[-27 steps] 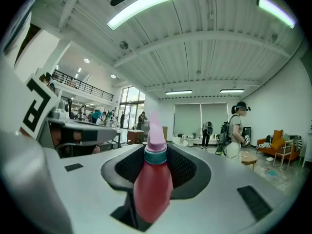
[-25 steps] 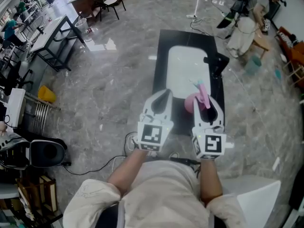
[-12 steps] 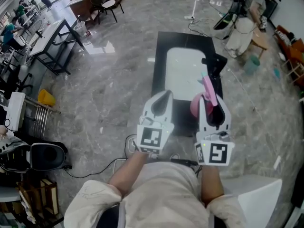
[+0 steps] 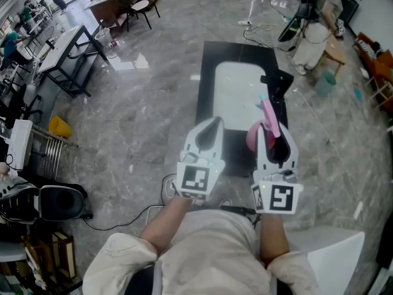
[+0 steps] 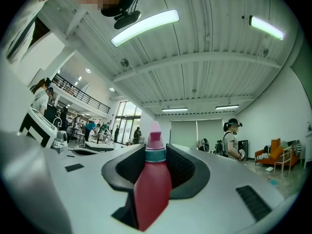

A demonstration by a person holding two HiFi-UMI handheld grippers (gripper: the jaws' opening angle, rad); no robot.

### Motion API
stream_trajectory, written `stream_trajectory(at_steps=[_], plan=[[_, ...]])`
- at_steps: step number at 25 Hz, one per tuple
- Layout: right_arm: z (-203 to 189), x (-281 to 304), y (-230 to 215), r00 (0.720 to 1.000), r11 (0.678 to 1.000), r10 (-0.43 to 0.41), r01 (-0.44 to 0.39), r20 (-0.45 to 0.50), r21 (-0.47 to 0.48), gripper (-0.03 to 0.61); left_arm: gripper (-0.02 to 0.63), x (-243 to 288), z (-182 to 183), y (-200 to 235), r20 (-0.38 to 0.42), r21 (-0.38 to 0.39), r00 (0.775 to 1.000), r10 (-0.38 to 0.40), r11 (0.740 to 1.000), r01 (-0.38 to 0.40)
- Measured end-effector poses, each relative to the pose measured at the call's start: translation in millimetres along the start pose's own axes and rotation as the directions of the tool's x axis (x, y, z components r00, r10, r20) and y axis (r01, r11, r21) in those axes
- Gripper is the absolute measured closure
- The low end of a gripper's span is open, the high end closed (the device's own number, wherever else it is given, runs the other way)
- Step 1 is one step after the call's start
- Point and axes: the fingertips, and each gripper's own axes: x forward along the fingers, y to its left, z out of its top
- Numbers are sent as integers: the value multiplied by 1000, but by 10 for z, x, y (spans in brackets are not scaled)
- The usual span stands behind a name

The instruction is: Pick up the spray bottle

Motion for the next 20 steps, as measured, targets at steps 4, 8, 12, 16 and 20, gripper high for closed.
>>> stream_trajectory(at_steps=[4, 8, 12, 16, 20], plan=[[-19, 1, -5, 1000, 1000, 0, 0, -6, 8, 439, 612, -2, 14, 2, 16, -24, 1000, 3, 1000, -3], [-39, 5, -7, 1000, 1000, 2, -1, -12, 9, 440, 612, -8, 33, -18, 11, 4, 1000, -8, 1000, 8], [-60, 15, -7, 1000, 1000, 5, -5, -15, 10, 439, 612, 3, 34, -9, 13, 4, 1000, -4, 1000, 4], [-69, 11, -16, 1000, 1000, 4, -4, -22, 12, 440, 612, -10, 35, 8, 6, 14, 1000, -3, 1000, 3], [-61, 6, 1, 1000, 1000, 7, -6, -23, 12, 440, 612, -34, 54, 37, 7, 8, 1000, 7, 1000, -7]])
